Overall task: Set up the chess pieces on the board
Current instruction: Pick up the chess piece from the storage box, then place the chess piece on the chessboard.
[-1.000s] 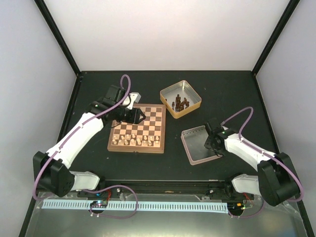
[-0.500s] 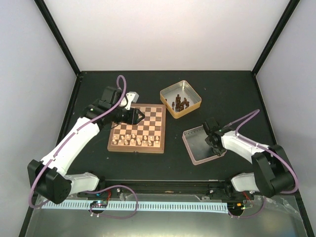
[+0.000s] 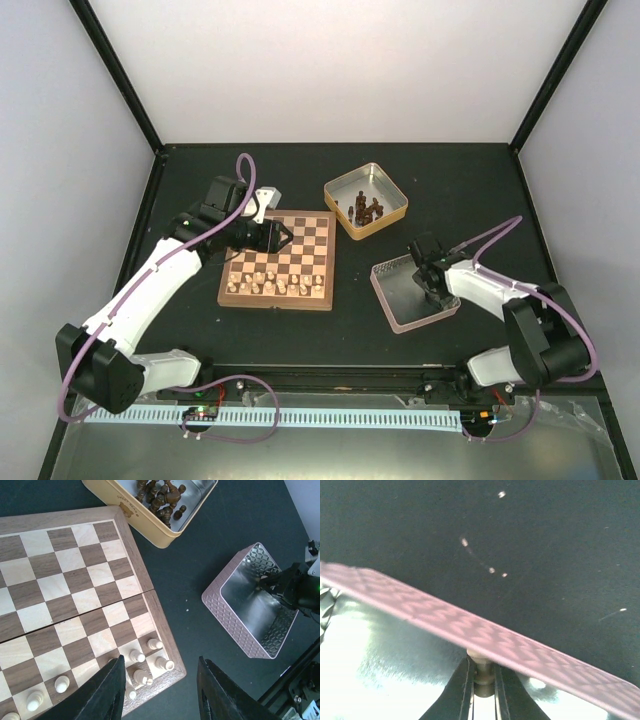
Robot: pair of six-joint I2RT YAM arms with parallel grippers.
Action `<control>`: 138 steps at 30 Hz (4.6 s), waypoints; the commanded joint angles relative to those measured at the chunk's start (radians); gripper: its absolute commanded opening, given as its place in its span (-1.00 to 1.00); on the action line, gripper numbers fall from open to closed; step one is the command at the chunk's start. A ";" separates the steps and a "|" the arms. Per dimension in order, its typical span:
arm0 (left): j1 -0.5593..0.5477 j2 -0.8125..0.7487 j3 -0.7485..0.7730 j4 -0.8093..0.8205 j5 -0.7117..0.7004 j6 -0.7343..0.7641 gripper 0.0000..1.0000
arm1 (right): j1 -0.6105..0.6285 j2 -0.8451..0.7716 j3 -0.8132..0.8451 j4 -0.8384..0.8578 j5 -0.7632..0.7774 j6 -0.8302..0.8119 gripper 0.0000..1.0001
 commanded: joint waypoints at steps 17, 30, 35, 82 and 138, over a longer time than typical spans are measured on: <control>-0.021 -0.095 -0.134 0.220 0.076 -0.118 -0.17 | -0.008 -0.072 0.028 -0.022 -0.472 -0.497 -0.98; -0.030 -0.106 -0.158 0.231 0.074 -0.122 -0.17 | -0.008 0.123 0.130 -0.086 -0.292 -0.609 -0.65; -0.030 -0.101 -0.157 0.234 0.075 -0.122 -0.17 | -0.008 0.140 0.146 -0.088 -0.277 -0.624 -0.54; -0.507 0.214 -0.333 1.094 -0.061 -0.257 -0.03 | -0.008 -0.343 -0.068 0.420 -1.098 0.145 -0.84; -0.094 0.381 0.082 -0.218 -0.258 0.066 -0.97 | -0.030 -0.286 0.100 0.039 -0.580 -0.348 0.10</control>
